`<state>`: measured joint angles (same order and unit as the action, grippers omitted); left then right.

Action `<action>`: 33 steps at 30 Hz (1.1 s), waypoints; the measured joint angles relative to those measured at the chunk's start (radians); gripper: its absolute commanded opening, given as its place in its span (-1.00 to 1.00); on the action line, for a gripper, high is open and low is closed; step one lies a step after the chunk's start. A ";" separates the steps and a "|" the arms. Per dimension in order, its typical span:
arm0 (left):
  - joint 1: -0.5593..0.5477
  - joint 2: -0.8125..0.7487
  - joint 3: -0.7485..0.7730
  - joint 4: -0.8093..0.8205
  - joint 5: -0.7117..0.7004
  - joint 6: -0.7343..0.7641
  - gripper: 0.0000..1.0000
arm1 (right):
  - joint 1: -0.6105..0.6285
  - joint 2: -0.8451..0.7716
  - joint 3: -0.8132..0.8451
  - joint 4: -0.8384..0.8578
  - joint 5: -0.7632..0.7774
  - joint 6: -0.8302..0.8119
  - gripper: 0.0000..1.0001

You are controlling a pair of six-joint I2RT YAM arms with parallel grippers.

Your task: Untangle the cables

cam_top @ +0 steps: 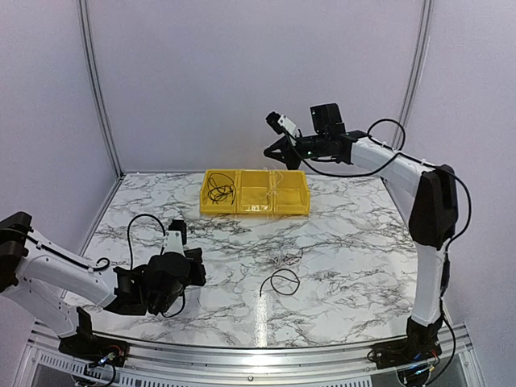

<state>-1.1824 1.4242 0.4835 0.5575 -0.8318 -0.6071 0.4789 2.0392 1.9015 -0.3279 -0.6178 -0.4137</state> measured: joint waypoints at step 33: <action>-0.092 0.094 0.148 -0.159 -0.158 0.077 0.29 | -0.001 0.088 -0.022 -0.005 0.090 0.056 0.20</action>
<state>-1.2747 1.5185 0.6312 0.3988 -0.9897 -0.5297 0.4782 2.1273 1.8797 -0.3332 -0.5274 -0.3580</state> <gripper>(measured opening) 0.642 0.606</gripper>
